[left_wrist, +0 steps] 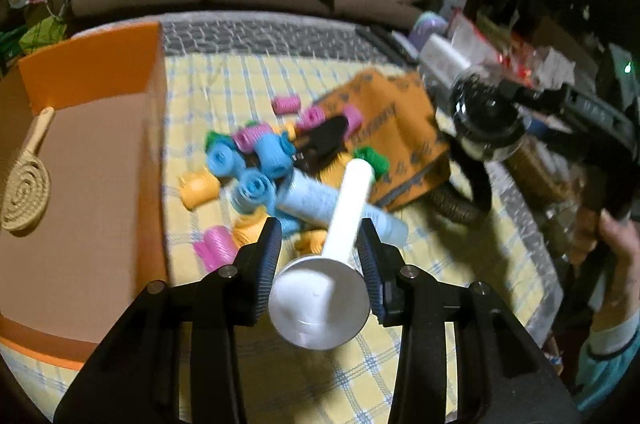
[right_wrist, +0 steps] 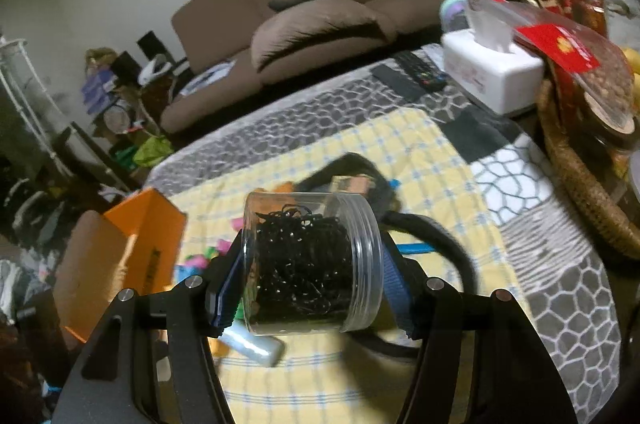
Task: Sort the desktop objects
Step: 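Grasp the white scoop with the left gripper while the right gripper grasps the hair-tie jar, then carry the scoop with the left gripper into the box while the right gripper carries the jar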
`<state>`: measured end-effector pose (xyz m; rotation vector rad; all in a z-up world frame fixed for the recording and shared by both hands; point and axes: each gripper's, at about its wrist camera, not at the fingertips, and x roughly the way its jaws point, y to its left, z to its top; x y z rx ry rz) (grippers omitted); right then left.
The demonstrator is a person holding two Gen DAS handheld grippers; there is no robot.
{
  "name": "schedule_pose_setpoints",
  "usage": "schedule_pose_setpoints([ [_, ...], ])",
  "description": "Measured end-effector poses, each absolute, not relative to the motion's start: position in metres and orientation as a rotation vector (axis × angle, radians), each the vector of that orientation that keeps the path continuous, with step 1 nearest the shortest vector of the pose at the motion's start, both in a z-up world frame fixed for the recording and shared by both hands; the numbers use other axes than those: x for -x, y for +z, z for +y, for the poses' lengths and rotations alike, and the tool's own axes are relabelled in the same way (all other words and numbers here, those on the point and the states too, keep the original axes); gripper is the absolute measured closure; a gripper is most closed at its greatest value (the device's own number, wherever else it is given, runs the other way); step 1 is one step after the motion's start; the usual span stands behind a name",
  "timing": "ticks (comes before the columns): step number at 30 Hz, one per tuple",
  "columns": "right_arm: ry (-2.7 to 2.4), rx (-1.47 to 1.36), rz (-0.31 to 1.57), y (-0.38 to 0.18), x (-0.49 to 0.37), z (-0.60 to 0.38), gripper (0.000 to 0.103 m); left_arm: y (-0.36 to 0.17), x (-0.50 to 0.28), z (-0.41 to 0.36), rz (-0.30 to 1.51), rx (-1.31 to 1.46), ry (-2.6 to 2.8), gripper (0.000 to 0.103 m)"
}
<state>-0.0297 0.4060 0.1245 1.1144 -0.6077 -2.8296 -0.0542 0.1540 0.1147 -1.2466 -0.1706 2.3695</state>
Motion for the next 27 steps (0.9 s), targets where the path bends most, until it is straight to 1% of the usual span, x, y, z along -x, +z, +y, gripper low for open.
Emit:
schedule_pose_setpoints([
  [2,-2.815,-1.093,-0.603,0.129,0.031,0.395,0.040,0.124,0.056,0.142,-0.205,1.219,2.383,0.073],
  [3,-2.806,-1.082,-0.601,0.132,0.033,0.389,0.040,0.128,0.057,0.137,-0.220,1.209,2.388,0.079],
  [8,-2.743,-1.031,-0.584,0.142,0.043,0.351,0.040,0.138,0.063,0.106,-0.310,1.177,2.418,0.079],
  [14,-2.657,-1.018,-0.537,0.143,0.062,0.295,0.040,0.137,0.069,0.075,-0.374,1.190,2.415,0.080],
  [18,-2.638,-1.025,-0.515,0.141,0.071,0.269,0.040,0.128,0.060,0.086,-0.277,1.223,2.392,0.079],
  [19,-2.636,-1.029,-0.516,0.140,0.073,0.266,0.040,0.125,0.057,0.093,-0.242,1.231,2.378,0.076],
  [23,-2.639,-1.047,-0.526,0.135,0.077,0.262,0.040,0.115,0.044,0.124,-0.061,1.233,2.349,0.069],
  [25,-2.643,-1.054,-0.536,0.133,0.074,0.265,0.040,0.110,0.039,0.138,0.034,1.225,2.353,0.063],
  [27,-2.649,-1.057,-0.541,0.132,0.073,0.269,0.040,0.105,0.038,0.146,0.092,1.234,2.355,0.062],
])
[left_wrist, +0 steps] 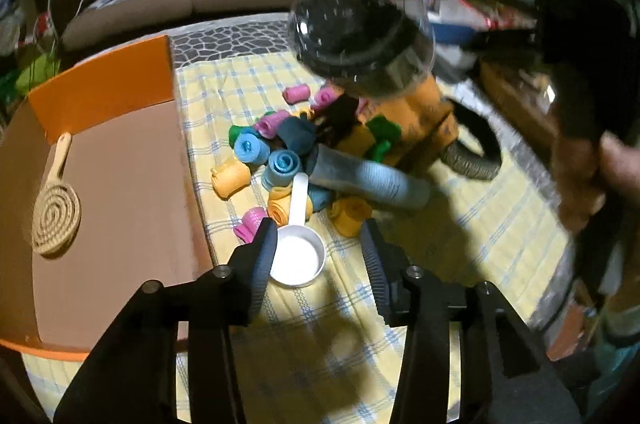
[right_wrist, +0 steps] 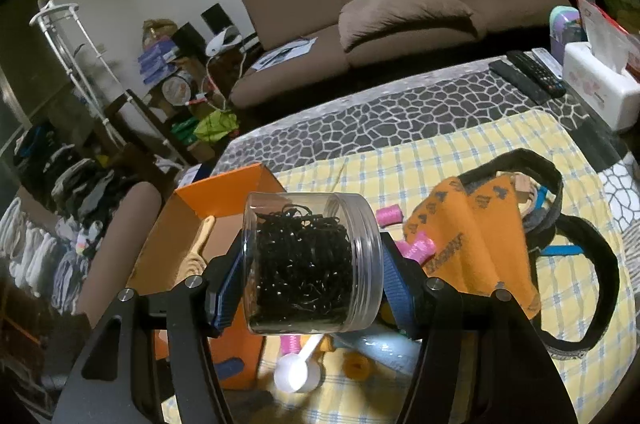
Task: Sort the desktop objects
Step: 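Carry the scoop with the left gripper into the box while the right gripper carries the jar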
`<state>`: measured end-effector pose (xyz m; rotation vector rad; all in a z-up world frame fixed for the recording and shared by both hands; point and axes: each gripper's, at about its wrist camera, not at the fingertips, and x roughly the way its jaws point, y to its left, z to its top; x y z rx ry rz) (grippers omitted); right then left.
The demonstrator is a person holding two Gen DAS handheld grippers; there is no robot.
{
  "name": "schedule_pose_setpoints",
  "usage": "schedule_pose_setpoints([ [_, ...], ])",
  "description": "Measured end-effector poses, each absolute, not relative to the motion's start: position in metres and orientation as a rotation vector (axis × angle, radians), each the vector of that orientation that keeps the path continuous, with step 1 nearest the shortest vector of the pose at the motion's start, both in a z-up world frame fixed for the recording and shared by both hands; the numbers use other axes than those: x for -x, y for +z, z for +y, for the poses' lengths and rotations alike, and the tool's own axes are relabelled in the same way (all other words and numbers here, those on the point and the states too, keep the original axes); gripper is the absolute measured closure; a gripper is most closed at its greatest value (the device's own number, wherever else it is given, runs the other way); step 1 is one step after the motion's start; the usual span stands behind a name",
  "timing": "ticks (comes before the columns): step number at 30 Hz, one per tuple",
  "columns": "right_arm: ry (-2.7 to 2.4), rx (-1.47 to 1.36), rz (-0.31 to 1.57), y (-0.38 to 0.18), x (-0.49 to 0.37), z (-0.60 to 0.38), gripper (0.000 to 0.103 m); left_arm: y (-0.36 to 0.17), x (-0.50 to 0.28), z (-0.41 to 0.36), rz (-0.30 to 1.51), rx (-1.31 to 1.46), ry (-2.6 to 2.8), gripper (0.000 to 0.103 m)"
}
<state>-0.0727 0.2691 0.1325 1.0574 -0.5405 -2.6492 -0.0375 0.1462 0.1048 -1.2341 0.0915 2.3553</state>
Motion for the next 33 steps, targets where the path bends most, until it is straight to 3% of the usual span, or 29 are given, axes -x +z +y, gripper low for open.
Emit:
schedule_pose_setpoints([
  [7,-2.660,-1.053,-0.571,0.133,0.070,0.287,0.040,0.089,0.030,0.172,0.275,1.230,2.384,0.060],
  [16,-2.665,-1.055,-0.610,0.132,0.066,0.306,0.040,0.087,0.023,0.182,0.311,1.214,2.351,0.062],
  [21,-2.667,-1.054,-0.620,0.132,0.065,0.310,0.040,0.064,0.023,0.197,0.417,1.276,2.323,0.075],
  [28,-2.663,-1.057,-0.616,0.131,0.064,0.311,0.040,0.040,0.040,0.193,0.389,1.381,2.327,0.097],
  [33,-2.661,-1.060,-0.608,0.134,0.062,0.306,0.040,0.036,0.042,0.190,0.309,1.386,2.320,0.098],
])
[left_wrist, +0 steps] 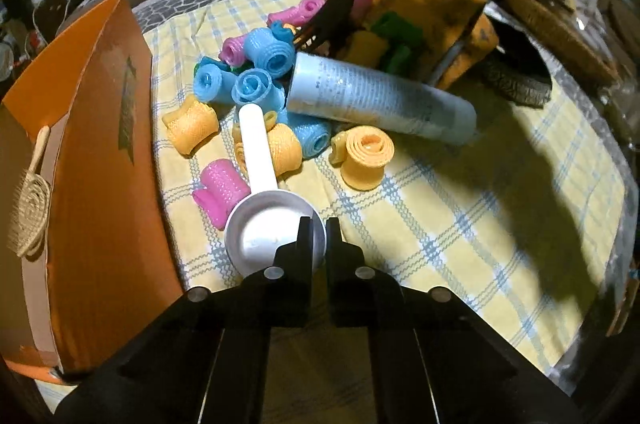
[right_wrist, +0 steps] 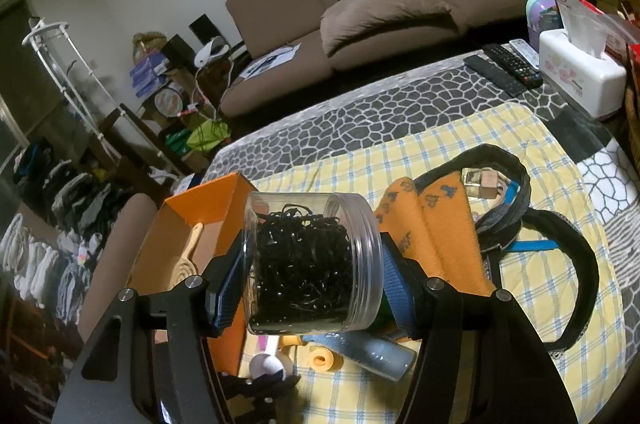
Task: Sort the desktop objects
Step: 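Carry the scoop with the left gripper into the box while the right gripper carries the jar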
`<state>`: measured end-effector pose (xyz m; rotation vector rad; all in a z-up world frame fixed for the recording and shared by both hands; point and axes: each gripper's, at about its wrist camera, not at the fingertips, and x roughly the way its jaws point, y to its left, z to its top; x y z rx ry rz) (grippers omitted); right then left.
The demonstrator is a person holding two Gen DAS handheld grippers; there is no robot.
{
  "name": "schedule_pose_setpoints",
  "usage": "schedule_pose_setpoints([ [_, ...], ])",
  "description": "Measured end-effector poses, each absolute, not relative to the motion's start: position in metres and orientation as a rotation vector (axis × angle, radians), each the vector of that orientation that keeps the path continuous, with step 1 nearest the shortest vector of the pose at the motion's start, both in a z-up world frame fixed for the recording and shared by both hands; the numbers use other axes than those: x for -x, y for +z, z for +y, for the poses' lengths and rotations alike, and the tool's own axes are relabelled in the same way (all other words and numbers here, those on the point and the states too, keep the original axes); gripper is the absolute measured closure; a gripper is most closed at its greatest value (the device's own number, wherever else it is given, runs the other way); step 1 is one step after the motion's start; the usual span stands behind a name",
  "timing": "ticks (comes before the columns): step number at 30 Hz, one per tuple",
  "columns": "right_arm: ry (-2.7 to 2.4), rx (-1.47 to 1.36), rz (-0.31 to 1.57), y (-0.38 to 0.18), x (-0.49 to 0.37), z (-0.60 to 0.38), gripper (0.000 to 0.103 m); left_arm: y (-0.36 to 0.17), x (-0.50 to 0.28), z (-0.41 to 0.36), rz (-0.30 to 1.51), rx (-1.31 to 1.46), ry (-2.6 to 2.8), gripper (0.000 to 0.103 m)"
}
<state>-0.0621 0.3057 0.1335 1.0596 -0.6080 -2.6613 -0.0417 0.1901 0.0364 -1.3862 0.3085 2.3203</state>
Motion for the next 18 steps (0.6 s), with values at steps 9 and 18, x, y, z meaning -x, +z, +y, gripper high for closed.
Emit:
schedule_pose_setpoints([
  [9,-2.648,-1.012,-0.616,0.146,0.062,0.294,0.040,0.096,0.036,0.163,0.038,1.232,2.322,0.099],
  [18,-2.569,-0.927,-0.684,0.160,0.073,0.275,0.040,0.160,0.064,0.093,-0.216,1.093,2.440,0.099],
])
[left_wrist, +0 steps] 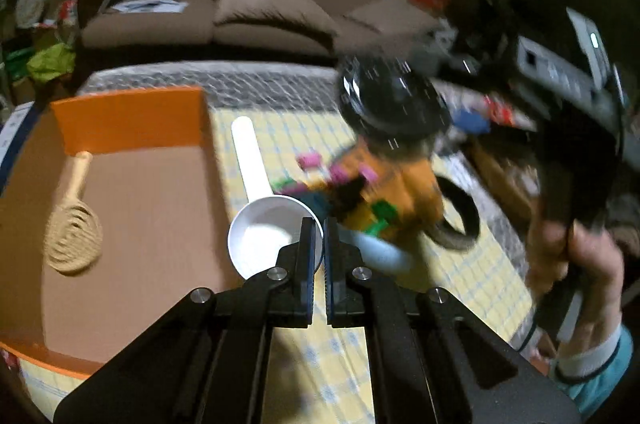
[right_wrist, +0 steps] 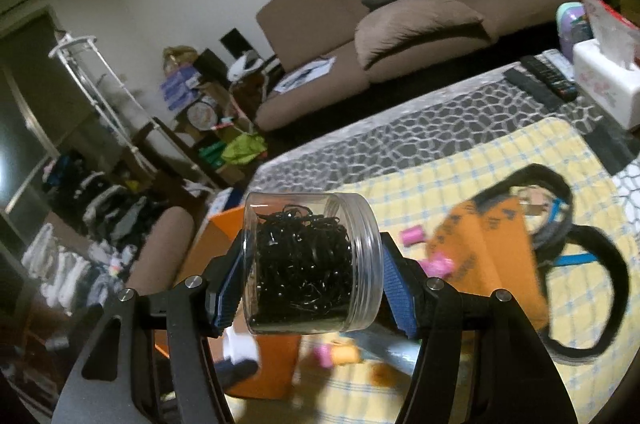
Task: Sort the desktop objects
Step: 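Carry the scoop with the left gripper into the box while the right gripper carries the jar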
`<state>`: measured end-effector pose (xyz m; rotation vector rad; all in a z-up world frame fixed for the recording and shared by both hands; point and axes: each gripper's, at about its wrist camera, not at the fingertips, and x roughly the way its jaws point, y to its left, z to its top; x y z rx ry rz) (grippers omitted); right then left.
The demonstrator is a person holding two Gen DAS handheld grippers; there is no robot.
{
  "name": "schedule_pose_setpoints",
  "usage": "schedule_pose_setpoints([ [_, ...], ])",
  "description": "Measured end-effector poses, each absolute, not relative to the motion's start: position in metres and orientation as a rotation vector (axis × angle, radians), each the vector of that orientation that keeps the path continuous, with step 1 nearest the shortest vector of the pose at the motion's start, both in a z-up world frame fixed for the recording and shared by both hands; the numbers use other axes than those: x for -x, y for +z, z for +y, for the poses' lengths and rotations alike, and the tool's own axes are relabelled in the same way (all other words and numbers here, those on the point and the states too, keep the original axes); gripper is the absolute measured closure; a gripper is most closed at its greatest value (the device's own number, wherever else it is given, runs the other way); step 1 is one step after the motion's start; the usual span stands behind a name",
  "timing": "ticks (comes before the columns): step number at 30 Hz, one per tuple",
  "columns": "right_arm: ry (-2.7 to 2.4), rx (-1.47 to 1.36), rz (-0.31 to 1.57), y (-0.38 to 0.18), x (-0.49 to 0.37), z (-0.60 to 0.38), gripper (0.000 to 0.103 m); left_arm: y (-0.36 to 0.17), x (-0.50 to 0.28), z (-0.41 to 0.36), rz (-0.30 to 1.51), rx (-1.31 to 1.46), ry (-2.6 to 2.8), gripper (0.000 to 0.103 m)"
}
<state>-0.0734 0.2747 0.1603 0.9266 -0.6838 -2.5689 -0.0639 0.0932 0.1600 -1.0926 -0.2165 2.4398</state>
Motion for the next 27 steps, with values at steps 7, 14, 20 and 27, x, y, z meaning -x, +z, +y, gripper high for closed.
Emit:
schedule_pose_setpoints([
  [7,-2.456,-0.941,-0.669,0.155,0.103,0.222,0.040,0.148,0.099,0.048,-0.304,1.190,2.509,0.099],
  [14,-2.396,-1.015,-0.559,0.140,0.146,0.165,0.040,0.135,0.135,0.022,-0.227,1.325,2.534,0.099],
  [20,-2.372,-1.091,-0.431,0.114,0.178,0.122,0.040,0.112,0.169,0.018,-0.018,1.480,2.519,0.099],
  [27,-2.424,-1.194,-0.145,0.090,0.208,0.082,0.040,0.080,0.194,0.010,-0.046,1.614,2.428,0.099],
])
